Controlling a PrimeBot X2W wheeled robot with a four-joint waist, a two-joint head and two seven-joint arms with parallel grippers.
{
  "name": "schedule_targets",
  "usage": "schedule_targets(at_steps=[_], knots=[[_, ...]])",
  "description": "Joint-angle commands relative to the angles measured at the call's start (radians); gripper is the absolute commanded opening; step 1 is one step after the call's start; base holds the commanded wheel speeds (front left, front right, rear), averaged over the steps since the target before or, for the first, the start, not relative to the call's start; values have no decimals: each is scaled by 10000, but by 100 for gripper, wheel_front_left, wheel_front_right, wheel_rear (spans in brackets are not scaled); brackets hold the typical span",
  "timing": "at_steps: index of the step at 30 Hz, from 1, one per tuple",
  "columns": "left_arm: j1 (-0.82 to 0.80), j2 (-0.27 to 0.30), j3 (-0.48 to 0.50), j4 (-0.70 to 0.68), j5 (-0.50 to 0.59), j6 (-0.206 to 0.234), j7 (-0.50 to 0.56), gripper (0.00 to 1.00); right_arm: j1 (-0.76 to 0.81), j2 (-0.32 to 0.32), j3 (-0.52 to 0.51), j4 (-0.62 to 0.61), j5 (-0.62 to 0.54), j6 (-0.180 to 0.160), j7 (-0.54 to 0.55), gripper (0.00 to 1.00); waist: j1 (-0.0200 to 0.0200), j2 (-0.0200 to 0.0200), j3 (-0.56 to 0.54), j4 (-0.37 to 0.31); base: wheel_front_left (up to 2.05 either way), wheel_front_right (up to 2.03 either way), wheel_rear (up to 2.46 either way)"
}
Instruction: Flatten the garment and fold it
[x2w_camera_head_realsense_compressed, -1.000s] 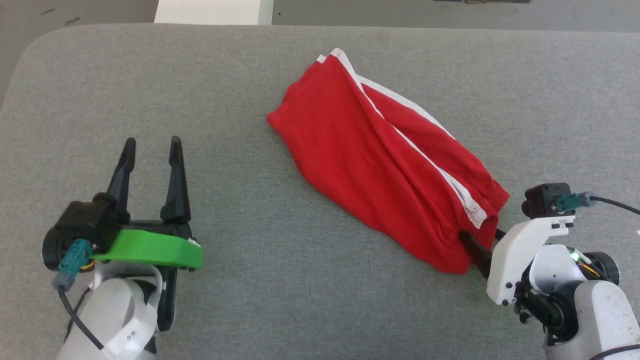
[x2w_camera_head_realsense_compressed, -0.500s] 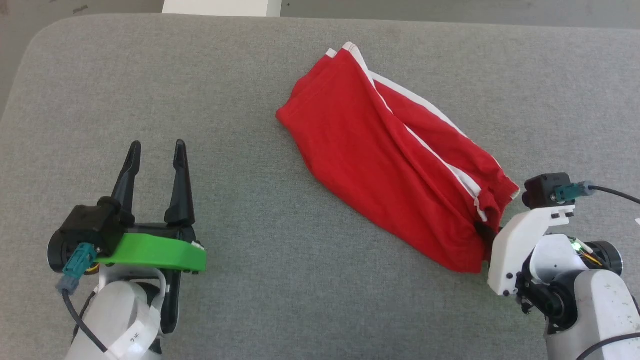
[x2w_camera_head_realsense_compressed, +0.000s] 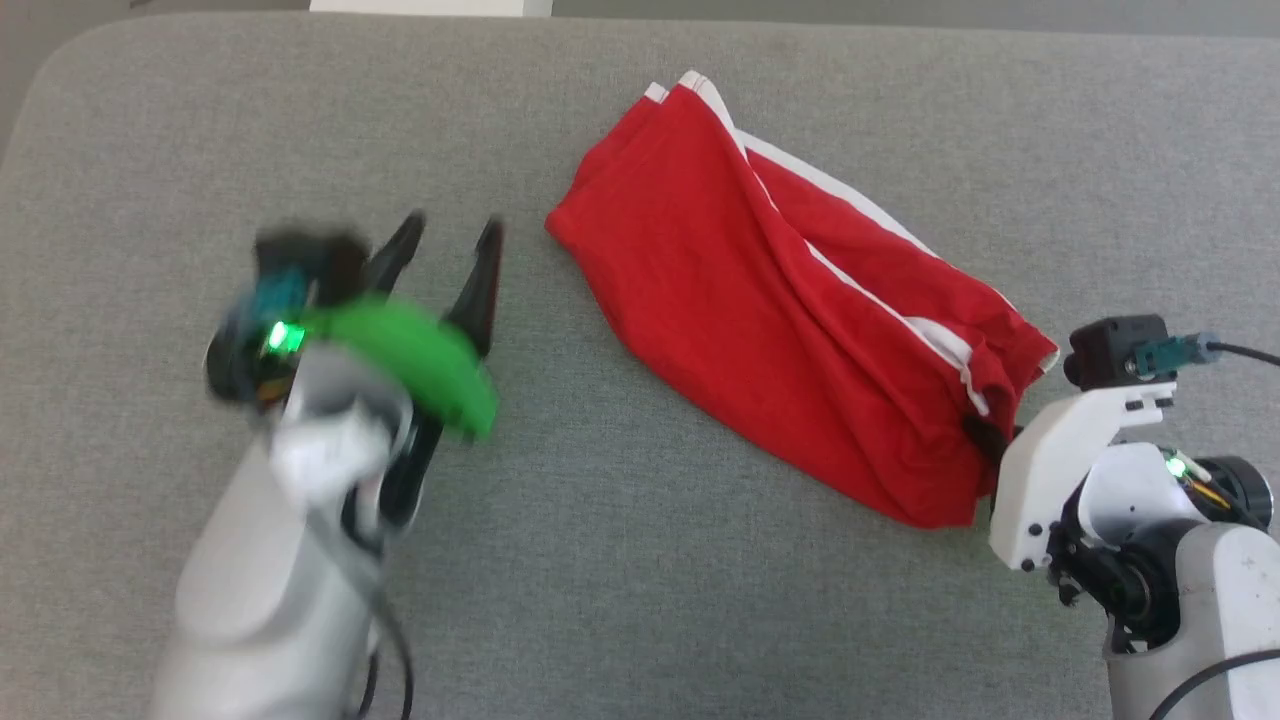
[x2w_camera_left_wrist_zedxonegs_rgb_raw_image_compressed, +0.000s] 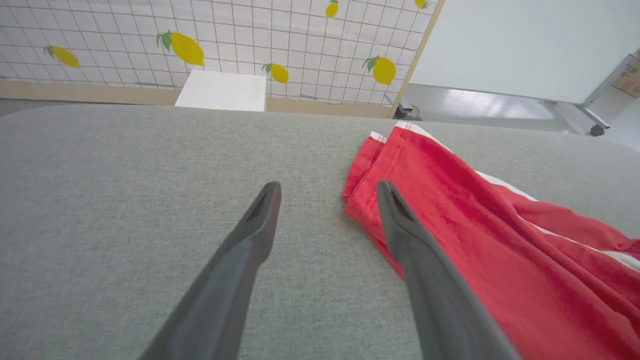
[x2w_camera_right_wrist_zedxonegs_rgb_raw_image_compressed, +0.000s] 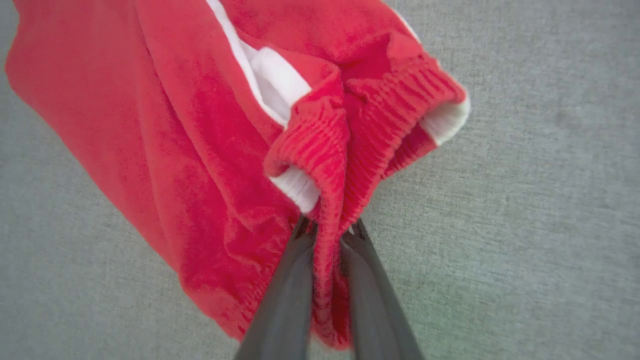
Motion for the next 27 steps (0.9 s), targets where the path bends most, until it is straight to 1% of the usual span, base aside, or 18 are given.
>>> schedule_targets(at_steps=[1,4,8,13,17,21,26,27], knots=[[-528,-119,-81,302,-180,5,480,100,-214,-9,79,-127,32,-15,47,0,1,0,127,-52,0,0,0],[-1763,-342,-408,1216,-313,47,1949,100,-295,-9,273,-340,71,-15,116,0,1,0,317,-171,0,0,0],[-3122,-481,-935,2321,-261,-66,3598,100,-364,-9,520,-540,182,-15,154,0,1,0,584,-375,0,0,0],[-4314,-577,-1492,3387,-136,-251,5154,100,-353,-22,619,-707,252,-15,155,0,1,0,928,-645,0,0,0],[-4859,-478,-1900,4060,230,-185,5913,100,-343,-34,645,-779,251,-15,117,0,1,0,1148,-826,0,0,0],[-5156,-359,-2175,4570,519,-92,6330,100,-346,-34,734,-827,277,-15,60,0,1,0,1314,-989,0,0,0],[-5158,-457,-2217,4939,345,-118,6663,100,-297,-33,769,-860,314,-15,10,0,1,0,1398,-1071,0,0,0],[-5149,-466,-2238,4976,314,-152,6716,6,-282,-33,762,-860,318,-15,1,0,1,0,1403,-1073,0,0,0]])
